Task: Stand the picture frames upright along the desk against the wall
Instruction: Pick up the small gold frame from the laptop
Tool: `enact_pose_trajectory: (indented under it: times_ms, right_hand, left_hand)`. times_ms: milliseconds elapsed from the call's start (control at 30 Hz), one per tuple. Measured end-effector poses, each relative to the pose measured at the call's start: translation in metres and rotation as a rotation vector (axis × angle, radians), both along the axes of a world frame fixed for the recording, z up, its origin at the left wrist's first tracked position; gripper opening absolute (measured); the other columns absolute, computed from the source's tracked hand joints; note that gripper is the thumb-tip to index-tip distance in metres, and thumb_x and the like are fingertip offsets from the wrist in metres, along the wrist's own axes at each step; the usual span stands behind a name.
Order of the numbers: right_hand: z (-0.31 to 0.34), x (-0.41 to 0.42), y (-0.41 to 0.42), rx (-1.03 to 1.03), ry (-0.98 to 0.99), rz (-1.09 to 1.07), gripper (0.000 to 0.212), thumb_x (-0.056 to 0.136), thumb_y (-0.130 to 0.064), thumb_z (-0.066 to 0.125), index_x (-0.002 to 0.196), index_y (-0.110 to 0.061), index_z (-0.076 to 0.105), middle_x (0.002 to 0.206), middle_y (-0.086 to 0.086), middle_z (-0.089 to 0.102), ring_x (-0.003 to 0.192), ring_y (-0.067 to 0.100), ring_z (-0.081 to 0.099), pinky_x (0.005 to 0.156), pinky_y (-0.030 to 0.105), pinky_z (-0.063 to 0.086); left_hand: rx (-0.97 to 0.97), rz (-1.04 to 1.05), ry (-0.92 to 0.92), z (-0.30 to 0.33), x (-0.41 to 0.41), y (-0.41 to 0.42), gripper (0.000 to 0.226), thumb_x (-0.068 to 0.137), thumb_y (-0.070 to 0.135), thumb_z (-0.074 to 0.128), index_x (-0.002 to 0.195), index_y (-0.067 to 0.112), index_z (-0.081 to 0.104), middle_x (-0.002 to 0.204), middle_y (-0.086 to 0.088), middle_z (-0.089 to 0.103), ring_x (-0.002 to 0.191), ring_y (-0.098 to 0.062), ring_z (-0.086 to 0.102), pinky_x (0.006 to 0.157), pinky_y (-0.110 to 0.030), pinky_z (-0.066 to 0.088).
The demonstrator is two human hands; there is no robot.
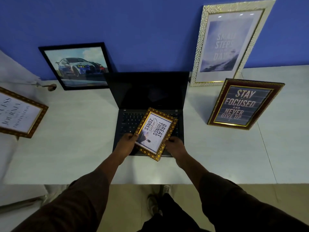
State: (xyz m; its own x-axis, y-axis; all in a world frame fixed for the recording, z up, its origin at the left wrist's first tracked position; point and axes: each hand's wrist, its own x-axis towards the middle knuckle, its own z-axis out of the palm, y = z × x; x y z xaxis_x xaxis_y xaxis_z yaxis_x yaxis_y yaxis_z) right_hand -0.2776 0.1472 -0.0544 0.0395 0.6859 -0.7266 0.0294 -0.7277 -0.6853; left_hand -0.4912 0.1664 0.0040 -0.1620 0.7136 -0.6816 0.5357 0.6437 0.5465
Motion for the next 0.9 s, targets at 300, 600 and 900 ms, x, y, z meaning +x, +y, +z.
enact_pose_trajectory:
  times_ms: [300, 600, 900]
  right_hand:
    - [0.023, 0.018, 0.033, 0.176, 0.063, 0.177, 0.02, 0.09, -0.018, 0.069, 0.109, -0.013, 0.068, 0.114, 0.005, 0.075, 0.105, 0.027, 0.072, 0.095, 0.055, 0.055]
    - [0.113, -0.024, 0.097, 0.423, 0.019, 0.78, 0.025, 0.102, -0.029, 0.052, 0.116, -0.014, 0.065, 0.104, 0.011, 0.075, 0.095, 0.027, 0.074, 0.084, 0.047, 0.061]
    - [0.167, -0.14, 0.138, 0.527, 0.14, 0.891, 0.026, 0.095, -0.026, 0.065, 0.106, -0.003, 0.072, 0.104, 0.015, 0.076, 0.091, 0.016, 0.072, 0.082, 0.029, 0.055]
  left_hand:
    - [-0.013, 0.054, 0.007, 0.019, -0.009, 0.009, 0.047, 0.095, 0.049, 0.053, 0.13, 0.018, 0.053, 0.131, -0.008, 0.06, 0.12, -0.029, 0.056, 0.103, -0.041, 0.043]
    - [0.361, -0.088, 0.206, 0.083, -0.081, 0.03, 0.042, 0.093, 0.045, 0.059, 0.126, 0.019, 0.059, 0.119, -0.006, 0.067, 0.109, -0.024, 0.064, 0.088, -0.034, 0.052]
    - [0.429, 0.368, -0.276, 0.11, -0.183, -0.021, 0.027, 0.098, 0.034, 0.056, 0.11, 0.013, 0.068, 0.104, -0.011, 0.078, 0.094, -0.034, 0.075, 0.08, -0.055, 0.06]
